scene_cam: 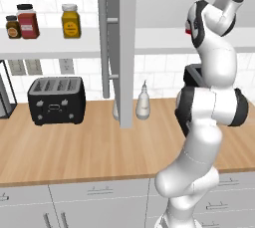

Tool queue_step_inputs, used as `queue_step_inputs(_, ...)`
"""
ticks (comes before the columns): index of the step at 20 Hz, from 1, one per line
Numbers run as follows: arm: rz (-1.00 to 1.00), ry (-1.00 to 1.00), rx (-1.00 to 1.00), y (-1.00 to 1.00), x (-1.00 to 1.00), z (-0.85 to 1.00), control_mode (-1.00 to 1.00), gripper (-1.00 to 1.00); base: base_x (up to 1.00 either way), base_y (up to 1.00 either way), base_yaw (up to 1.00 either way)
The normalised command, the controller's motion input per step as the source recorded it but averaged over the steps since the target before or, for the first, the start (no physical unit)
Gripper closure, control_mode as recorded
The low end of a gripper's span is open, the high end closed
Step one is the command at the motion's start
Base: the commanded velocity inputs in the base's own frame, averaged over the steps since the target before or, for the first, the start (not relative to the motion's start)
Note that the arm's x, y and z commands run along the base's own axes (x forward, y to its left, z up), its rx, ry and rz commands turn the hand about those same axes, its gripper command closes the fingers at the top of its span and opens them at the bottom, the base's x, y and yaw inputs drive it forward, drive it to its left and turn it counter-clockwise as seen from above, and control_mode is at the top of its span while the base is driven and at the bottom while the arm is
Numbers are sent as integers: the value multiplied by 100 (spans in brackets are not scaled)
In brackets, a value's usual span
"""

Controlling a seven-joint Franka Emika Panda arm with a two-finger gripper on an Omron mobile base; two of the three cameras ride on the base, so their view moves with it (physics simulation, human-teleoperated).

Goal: Gather all objects into one cabinet and sort the glasses and bowls to opposite sides.

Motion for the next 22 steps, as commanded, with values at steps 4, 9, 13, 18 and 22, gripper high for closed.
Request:
queue_step_inputs(4, 16, 0, 6, -10, -34, 53, -100, 100, 0, 0, 0)
queue_step_inputs(9, 22, -5, -16, -36, -100, 45, -100, 100, 0, 0, 0)
queue_step_inputs(13, 10, -13, -9, -1, -100, -1, -100, 100, 0, 0, 0)
queue_step_inputs(18, 0, -21, -1, 48, -100, -10, -100, 100, 0, 0, 0)
queue_step_inputs(22, -6, -12, -3, 28, -100, 0, -100, 100, 0, 0, 0)
